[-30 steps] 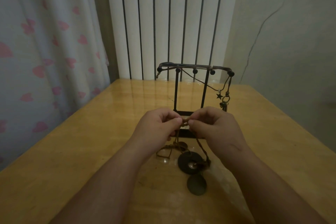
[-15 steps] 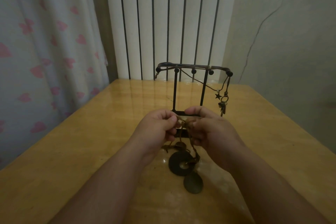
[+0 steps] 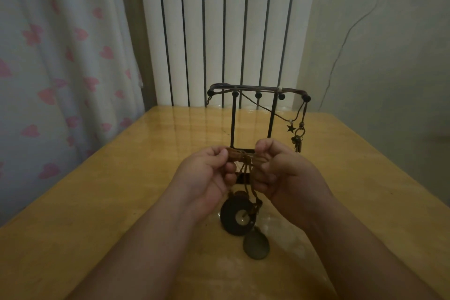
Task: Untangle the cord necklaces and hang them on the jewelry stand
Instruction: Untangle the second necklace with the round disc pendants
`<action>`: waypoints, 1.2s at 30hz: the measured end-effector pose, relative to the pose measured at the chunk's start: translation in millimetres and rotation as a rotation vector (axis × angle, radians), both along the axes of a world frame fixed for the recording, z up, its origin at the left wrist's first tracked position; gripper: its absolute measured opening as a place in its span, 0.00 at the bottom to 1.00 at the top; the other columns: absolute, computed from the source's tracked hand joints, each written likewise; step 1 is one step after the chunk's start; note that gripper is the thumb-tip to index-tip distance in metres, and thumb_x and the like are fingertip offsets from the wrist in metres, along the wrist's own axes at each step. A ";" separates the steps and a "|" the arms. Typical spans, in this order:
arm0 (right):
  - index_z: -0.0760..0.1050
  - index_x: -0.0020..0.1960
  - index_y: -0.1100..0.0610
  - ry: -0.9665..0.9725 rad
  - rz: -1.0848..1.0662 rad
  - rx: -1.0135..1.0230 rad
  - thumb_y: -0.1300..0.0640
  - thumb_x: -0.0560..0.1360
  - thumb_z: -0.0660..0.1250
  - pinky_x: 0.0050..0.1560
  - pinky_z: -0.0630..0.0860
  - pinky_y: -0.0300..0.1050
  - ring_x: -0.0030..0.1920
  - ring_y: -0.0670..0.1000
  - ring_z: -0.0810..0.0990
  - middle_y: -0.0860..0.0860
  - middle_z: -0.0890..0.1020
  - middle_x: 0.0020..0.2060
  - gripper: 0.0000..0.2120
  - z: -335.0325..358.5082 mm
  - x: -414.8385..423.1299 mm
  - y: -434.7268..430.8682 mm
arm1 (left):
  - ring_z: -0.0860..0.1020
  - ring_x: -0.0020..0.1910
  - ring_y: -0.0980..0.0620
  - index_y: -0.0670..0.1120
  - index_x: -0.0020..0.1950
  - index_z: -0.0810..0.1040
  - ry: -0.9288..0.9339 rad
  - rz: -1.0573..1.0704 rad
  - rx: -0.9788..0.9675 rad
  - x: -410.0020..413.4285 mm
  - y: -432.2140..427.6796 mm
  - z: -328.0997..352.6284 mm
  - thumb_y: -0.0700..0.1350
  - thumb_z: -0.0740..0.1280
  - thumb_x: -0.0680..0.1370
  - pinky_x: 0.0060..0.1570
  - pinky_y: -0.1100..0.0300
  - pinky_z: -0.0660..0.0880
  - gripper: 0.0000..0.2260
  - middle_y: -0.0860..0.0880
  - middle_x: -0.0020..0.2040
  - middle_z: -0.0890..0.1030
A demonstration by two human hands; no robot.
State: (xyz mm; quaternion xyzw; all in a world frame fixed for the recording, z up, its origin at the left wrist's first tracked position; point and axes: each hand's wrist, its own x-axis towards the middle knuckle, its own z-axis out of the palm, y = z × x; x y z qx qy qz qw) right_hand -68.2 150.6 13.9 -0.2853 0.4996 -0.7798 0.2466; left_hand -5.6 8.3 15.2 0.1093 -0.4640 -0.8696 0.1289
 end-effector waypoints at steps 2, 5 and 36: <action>0.74 0.43 0.56 0.037 -0.038 0.067 0.66 0.62 0.61 0.32 0.64 0.44 0.31 0.51 0.67 0.52 0.71 0.32 0.11 -2.6 -0.1 -2.8 | 0.70 0.28 0.55 0.43 0.49 0.74 0.017 0.020 0.065 0.2 -3.1 0.9 0.36 0.57 0.81 0.26 0.64 0.68 0.08 0.47 0.36 0.77; 0.76 0.41 0.55 0.077 -0.175 0.164 0.64 0.66 0.62 0.34 0.68 0.45 0.35 0.55 0.76 0.55 0.79 0.37 0.08 -4.6 -7.8 3.1 | 0.65 0.26 0.55 0.47 0.50 0.71 0.034 0.096 0.063 2.3 -18.4 5.4 0.37 0.55 0.81 0.25 0.63 0.60 0.08 0.50 0.32 0.72; 0.79 0.44 0.58 0.411 -0.481 0.649 0.53 0.78 0.64 0.38 0.69 0.44 0.37 0.50 0.75 0.52 0.80 0.36 0.10 0.7 -0.2 -3.4 | 0.78 0.48 0.60 0.54 0.56 0.81 -0.162 0.141 -0.963 6.9 7.4 1.7 0.46 0.67 0.80 0.41 0.67 0.71 0.07 0.55 0.47 0.82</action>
